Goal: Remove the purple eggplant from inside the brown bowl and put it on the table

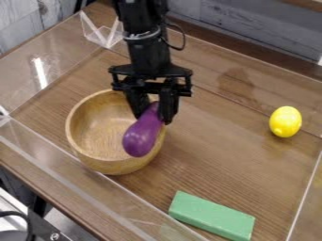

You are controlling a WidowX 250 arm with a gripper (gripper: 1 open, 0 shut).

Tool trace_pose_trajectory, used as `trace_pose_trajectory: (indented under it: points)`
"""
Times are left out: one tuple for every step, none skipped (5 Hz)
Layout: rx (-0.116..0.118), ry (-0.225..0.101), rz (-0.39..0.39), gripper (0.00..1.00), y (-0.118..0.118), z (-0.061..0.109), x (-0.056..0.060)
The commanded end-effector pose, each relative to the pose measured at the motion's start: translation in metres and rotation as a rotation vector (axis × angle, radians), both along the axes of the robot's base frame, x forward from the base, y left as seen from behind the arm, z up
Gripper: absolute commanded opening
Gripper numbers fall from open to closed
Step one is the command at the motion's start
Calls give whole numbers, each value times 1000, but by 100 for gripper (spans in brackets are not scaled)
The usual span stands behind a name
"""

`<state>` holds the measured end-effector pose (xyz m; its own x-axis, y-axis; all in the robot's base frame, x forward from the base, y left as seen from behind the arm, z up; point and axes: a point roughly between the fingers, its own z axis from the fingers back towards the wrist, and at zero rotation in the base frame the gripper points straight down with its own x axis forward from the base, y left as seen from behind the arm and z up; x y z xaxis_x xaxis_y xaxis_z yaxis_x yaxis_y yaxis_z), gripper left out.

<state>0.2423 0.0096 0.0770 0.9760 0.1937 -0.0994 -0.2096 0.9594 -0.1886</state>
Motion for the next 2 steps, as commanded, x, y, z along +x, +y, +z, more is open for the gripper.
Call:
trace_pose_trajectory:
  points:
    - [5, -37, 3, 0, -2, 5, 5]
    - [6, -39, 8, 0, -2, 2, 7]
